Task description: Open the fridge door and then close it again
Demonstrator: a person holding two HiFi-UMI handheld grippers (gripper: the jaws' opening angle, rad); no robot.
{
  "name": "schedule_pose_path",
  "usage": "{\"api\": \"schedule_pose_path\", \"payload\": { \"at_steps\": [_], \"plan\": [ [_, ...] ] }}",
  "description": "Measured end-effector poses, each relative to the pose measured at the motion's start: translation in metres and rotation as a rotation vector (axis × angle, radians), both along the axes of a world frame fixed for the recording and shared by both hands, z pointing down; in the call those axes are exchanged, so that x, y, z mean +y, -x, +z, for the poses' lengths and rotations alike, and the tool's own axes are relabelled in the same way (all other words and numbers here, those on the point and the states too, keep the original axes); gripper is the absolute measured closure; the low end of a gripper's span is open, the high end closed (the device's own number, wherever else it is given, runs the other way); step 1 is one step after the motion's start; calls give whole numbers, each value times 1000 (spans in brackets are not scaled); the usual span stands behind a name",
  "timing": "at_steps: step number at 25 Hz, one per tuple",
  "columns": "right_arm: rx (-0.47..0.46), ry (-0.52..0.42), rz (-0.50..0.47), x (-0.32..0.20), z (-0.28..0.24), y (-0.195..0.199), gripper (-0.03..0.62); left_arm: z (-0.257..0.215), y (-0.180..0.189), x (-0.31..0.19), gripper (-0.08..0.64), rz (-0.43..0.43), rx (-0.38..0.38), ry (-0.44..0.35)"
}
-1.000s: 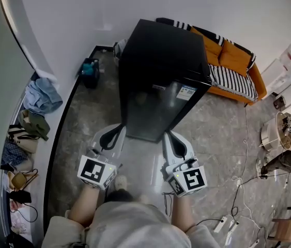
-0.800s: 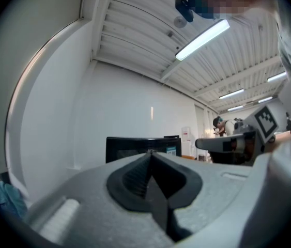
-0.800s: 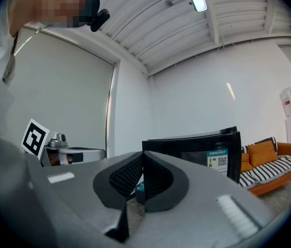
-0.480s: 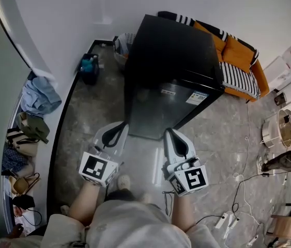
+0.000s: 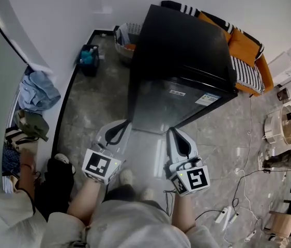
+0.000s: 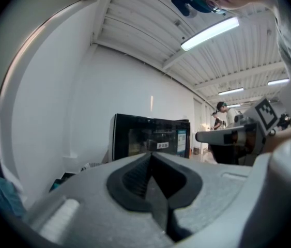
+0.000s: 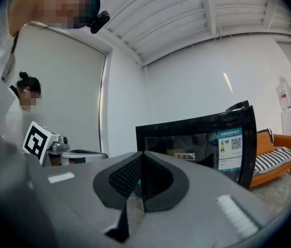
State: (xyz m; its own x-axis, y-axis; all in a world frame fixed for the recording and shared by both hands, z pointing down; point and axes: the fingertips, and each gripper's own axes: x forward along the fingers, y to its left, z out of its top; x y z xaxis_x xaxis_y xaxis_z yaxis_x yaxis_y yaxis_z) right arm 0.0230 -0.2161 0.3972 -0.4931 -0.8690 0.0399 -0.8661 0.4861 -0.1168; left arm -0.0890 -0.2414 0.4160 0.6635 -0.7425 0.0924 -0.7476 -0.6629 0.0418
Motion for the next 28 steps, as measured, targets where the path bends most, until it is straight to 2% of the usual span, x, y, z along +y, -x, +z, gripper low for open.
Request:
{"api": "schedule_pose_path", "payload": {
  "at_steps": [7,15,24,28],
  "plan": [
    [-6,37,13,-18,22,6,592,35,3,-23,557,24,-32,52],
    [-7,74,27,-26,40,2,592,73,3,-51,518,29,-47,122],
    [4,101,52,-26,54,-3,592,111,10,-89,444,39,-67,186],
    [10,112,63,-24,58,-6,592,122,7,-101,416,55,-105,181]
  ]
}}
